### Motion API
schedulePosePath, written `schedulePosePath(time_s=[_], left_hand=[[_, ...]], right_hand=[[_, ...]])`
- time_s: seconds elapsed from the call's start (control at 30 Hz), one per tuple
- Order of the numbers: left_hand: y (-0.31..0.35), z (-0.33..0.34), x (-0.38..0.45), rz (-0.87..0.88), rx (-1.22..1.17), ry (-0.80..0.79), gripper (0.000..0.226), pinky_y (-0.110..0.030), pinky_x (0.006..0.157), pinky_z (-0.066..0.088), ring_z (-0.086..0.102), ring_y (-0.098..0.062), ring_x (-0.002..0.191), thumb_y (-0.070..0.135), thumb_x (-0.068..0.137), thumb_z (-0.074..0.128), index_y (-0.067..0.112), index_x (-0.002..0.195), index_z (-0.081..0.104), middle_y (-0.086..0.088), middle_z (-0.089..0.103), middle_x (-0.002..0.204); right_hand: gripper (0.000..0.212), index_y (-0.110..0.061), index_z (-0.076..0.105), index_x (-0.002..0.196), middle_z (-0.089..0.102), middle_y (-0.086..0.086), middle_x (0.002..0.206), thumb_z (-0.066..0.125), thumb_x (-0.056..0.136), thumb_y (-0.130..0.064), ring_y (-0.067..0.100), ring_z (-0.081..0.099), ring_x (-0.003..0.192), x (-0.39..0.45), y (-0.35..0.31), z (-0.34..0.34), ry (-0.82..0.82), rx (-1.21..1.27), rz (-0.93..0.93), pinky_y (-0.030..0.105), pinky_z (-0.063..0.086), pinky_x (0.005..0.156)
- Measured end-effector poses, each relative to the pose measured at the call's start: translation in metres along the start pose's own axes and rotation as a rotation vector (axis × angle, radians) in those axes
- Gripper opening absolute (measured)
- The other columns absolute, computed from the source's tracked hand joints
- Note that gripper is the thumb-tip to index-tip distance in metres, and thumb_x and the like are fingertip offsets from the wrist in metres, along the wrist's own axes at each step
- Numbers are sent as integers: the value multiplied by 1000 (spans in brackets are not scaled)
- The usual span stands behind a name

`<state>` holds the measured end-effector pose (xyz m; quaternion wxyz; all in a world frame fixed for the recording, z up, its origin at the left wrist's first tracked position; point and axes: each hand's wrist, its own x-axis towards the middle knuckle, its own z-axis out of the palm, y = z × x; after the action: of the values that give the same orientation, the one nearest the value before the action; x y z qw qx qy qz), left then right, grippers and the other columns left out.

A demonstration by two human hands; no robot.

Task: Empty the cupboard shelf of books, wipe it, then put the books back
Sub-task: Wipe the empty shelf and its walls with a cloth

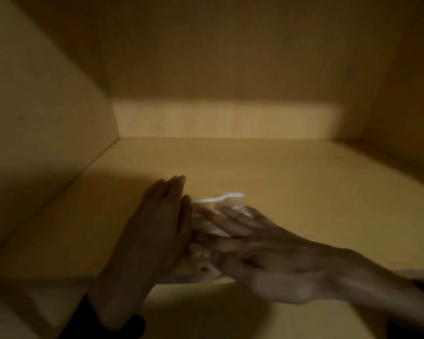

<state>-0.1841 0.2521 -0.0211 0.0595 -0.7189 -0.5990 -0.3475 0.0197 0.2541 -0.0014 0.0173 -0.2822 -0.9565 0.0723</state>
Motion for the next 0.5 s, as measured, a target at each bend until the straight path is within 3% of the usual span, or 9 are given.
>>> schedulePosePath(time_s=[0.07,0.1,0.2,0.27,0.33,0.4,0.43,0.5], left_hand=[[-24,-15,-1,-92,-38,-19,79,-38,106,37,44,-30,132,52,86,16,6,142,47,-15,53,138],[-37,-21,-2,-122,-39,-3,79,-37,106,36,44,-29,132,53,86,15,7,142,46,-14,53,137],[-63,-32,-5,-156,-45,61,63,-33,105,36,51,-27,124,48,93,21,13,134,53,-7,58,130],[-66,-35,-5,-194,-89,66,64,-35,113,31,43,-22,134,53,94,20,19,140,49,0,51,140],[-64,-37,-3,-351,-123,22,74,-33,122,11,13,-15,149,62,92,13,23,153,27,2,23,160],[-64,-34,-2,-451,-154,-2,75,-25,119,-5,-12,-6,148,67,91,6,27,155,7,8,-7,163],[-65,-34,-2,-437,-149,15,76,-19,115,-11,-20,-3,145,69,90,3,28,154,1,11,-17,161],[-64,-34,0,-416,-112,11,86,-11,103,-23,-31,2,135,72,78,-4,30,152,-10,16,-31,152]], right_hand=[[43,-40,34,146,7,-11,163,21,105,-41,7,-18,145,54,-17,-4,13,-86,-106,43,1,120],[45,-28,36,148,12,-2,162,23,106,-37,13,-13,146,81,-22,-6,3,-178,-124,48,5,119],[54,-13,20,154,6,12,162,24,105,-35,30,-6,148,159,-25,-11,-69,-262,-61,47,5,120],[58,-9,10,155,4,13,162,35,105,-27,30,-3,149,194,-28,-21,-74,-81,49,32,2,119],[59,-6,14,153,15,11,160,45,103,-17,27,10,148,212,-22,-27,-48,137,30,22,12,111],[52,-8,28,150,33,2,148,46,103,-21,23,27,141,229,-26,-34,66,69,14,19,25,105],[49,-9,34,148,36,3,148,45,103,-26,24,32,139,236,-27,-42,141,54,28,25,27,109],[44,-11,42,143,37,10,149,45,102,-28,29,36,137,269,-15,-37,83,25,-5,42,30,111]])
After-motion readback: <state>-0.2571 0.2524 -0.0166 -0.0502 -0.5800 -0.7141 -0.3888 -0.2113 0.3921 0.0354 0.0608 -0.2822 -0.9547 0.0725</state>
